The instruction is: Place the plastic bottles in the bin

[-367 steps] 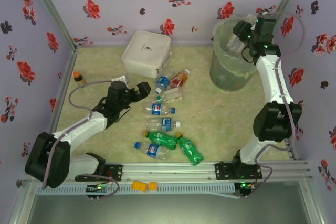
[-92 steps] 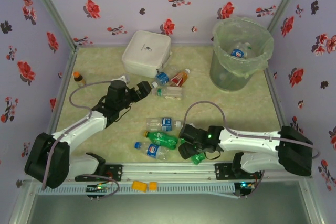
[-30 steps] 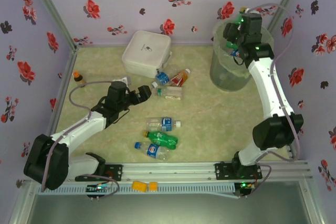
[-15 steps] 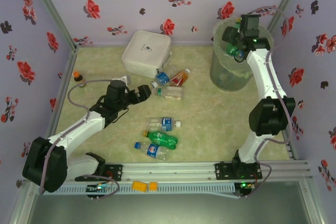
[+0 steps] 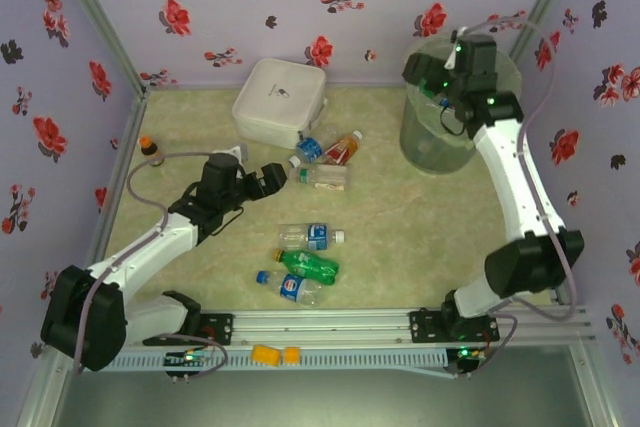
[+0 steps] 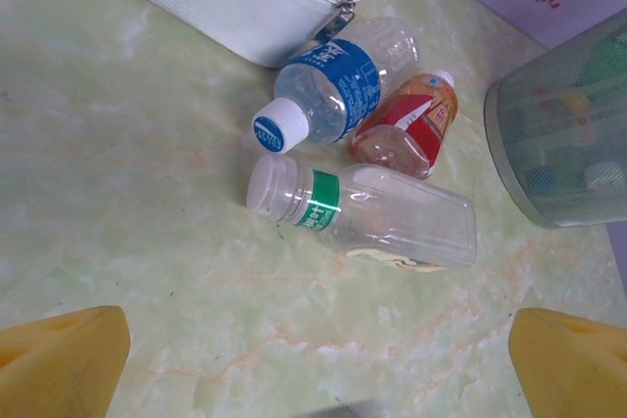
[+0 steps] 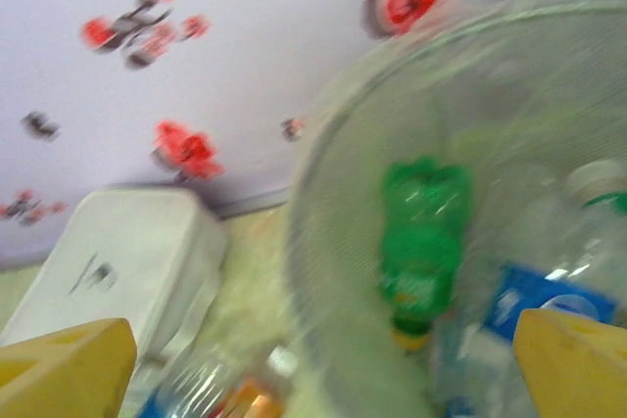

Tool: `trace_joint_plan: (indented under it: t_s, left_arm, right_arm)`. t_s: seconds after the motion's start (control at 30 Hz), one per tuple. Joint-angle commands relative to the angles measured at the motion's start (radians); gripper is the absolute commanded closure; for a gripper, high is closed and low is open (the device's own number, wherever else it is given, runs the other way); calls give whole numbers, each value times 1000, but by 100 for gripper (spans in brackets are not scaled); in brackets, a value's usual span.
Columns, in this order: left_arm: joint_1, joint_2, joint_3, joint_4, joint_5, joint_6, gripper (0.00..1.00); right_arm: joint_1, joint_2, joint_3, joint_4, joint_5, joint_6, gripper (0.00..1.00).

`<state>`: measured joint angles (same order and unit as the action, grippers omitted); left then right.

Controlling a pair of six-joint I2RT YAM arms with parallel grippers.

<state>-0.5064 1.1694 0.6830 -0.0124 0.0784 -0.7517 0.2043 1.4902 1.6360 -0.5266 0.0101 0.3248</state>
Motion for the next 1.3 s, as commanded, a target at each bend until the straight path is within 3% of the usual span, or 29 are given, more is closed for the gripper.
trace_joint_plan:
  t_s: [0.0, 0.13, 0.27, 0.4, 0.6, 0.87, 1.27]
  left_arm:
    - [-21, -40, 48, -109, -18, 19, 0]
    - [-68, -68, 71, -225, -23, -51, 0]
    - [-140, -90, 35, -273, -47, -243, 0]
    - [-233, -107, -18, -266, -79, -439, 0]
    - [-356, -79, -38, -256, -126, -574, 0]
    - [-411, 2, -17, -240, -112, -616, 0]
    - [-405, 191, 80, -125, -141, -548, 0]
  right_arm:
    - [90, -80, -142, 66, 5, -12, 0]
    - [195, -177, -361, 164, 25, 58, 0]
    - [277, -227, -539, 260, 8, 160, 0]
    - [339, -243, -636, 290, 39, 214, 0]
    - [362, -272, -726, 318, 26, 258, 0]
    - [362, -365, -801, 291, 76, 259, 0]
    - [362, -458, -849, 246, 146, 239, 0]
